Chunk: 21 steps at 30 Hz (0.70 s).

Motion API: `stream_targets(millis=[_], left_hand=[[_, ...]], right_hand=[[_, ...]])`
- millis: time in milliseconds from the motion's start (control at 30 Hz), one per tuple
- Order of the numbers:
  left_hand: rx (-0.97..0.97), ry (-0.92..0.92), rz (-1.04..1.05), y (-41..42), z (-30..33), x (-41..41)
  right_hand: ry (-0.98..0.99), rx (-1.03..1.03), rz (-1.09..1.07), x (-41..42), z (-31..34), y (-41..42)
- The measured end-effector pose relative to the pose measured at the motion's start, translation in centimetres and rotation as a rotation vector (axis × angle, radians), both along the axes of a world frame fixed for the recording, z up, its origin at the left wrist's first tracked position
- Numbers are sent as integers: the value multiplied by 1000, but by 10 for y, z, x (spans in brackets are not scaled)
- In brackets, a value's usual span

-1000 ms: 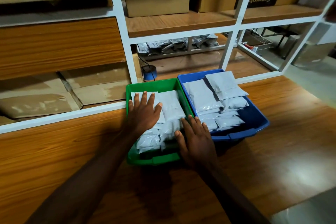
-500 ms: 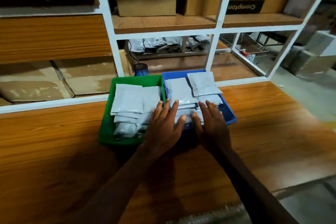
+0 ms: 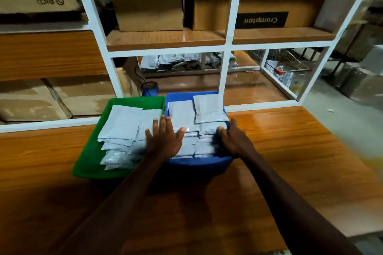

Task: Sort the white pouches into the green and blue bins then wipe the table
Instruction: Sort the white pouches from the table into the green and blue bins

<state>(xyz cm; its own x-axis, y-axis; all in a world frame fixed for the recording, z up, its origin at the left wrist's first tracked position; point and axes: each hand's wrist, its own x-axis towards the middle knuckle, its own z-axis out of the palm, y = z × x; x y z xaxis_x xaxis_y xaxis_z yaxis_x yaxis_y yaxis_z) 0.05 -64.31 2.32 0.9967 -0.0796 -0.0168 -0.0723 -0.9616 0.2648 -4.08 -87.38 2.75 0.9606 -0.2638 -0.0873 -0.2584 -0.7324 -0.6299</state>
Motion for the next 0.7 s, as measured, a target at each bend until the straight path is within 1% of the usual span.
stream_targets(millis=[67, 133, 167, 267, 367, 400, 433, 500, 533, 600, 667, 700], left_hand=[[13, -75, 12, -4, -10, 6], [10, -194, 2, -7, -16, 9], [13, -205, -4, -10, -15, 11], [57, -145, -34, -13, -11, 15], [171, -42, -102, -12, -12, 23], [154, -22, -97, -13, -10, 23], [97, -38, -71, -16, -9, 22], [-26, -137, -16, -28, -4, 19], [-57, -199, -3, -36, -1, 18], [-64, -245, 4, -51, 1, 18], [-131, -194, 40, -72, 0, 20], [-203, -148, 82, -87, 2, 18]], right_hand=[[24, 65, -4, 4, -7, -5], [-9, 102, -10, 5, -13, -8], [-19, 125, -31, 6, -14, -10], [-58, 224, -82, 7, -20, -16], [-119, 281, -89, 10, -21, -28], [-135, 302, -92, 11, -20, -33], [-149, 324, -94, 11, -19, -38], [-175, 382, -87, 11, -19, -53], [-189, 413, -77, 11, -19, -63], [-207, 445, -59, 10, -21, -83], [-215, 465, -53, 10, -22, -109], [-222, 480, -52, 9, -23, -123]])
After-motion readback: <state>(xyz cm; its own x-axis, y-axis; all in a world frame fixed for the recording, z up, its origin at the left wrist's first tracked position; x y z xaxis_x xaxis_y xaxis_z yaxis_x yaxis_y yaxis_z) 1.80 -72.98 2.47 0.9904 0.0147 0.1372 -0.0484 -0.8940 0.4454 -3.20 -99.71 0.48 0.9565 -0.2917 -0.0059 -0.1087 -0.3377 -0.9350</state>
